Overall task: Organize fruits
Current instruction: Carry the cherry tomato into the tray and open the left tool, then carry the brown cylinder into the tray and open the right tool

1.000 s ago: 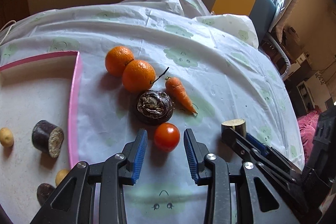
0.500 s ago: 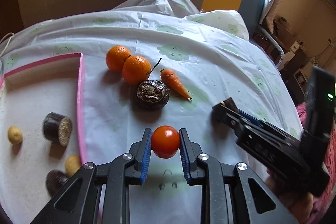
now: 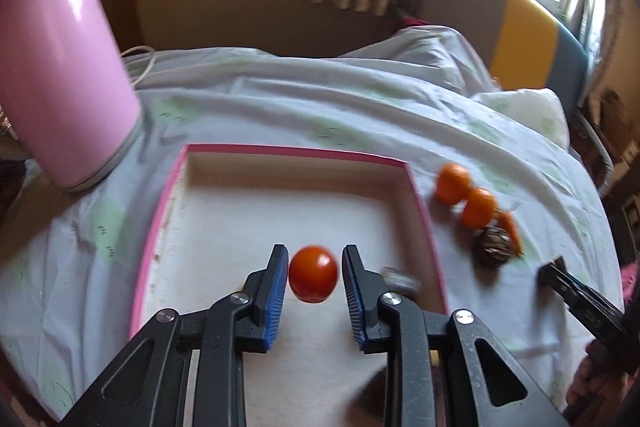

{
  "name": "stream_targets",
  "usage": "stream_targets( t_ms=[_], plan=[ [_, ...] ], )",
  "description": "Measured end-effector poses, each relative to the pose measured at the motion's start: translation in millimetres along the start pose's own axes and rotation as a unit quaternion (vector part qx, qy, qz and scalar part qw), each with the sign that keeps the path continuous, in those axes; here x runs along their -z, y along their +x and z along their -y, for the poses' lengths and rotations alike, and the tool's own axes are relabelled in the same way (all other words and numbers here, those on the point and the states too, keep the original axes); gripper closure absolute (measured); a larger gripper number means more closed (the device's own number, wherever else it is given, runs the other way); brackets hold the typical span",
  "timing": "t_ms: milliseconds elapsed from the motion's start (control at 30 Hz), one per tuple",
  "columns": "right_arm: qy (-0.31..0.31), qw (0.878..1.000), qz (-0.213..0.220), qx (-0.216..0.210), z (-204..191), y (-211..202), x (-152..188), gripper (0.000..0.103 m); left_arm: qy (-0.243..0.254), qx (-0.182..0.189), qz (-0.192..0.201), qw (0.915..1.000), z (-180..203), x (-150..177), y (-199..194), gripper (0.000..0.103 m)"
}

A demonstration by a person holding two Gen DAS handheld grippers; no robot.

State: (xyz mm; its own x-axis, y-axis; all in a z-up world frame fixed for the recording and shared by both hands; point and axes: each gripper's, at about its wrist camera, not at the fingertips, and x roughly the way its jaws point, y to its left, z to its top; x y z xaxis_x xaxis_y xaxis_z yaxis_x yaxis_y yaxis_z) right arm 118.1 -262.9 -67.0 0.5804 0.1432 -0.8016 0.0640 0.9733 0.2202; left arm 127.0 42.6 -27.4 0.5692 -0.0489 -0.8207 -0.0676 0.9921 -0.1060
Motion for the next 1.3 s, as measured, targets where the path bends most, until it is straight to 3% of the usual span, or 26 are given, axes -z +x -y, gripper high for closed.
stream_targets(
  t_ms=[100, 233, 667, 1033, 1300],
  plan=[
    [-0.01, 1.0, -0.003, 0.009, -3.5, -0.5, 0.2, 0.065, -0.018, 0.006, -0.002, 0.9998, -10.7, 4.4, -2.5, 0.067],
    [-0.018, 1.0, -0.003, 0.018, -7.1, 0.1, 0.6, 0.065, -0.003, -0.006, 0.003, 1.0, -6.6, 17.2, -9.6, 0.067],
    [-0.032, 0.999, -0.007, 0.01, -20.1, -9.3, 12.9, 0.066, 0.001, 0.01, 0.018, 0.9998, -6.7, 49.7, -49.0, 0.067],
    [-0.043, 0.999, -0.015, -0.028, -44.0, -22.9, 32.2, 0.066, 0.002, 0.007, 0.028, 0.9996, -12.9, 63.4, -61.7, 0.067],
    [-0.069, 0.993, -0.008, -0.091, -85.4, -42.4, 31.0, 0.066, -0.006, 0.008, 0.034, 0.9994, -22.9, 67.1, -69.6, 0.067]
  ],
)
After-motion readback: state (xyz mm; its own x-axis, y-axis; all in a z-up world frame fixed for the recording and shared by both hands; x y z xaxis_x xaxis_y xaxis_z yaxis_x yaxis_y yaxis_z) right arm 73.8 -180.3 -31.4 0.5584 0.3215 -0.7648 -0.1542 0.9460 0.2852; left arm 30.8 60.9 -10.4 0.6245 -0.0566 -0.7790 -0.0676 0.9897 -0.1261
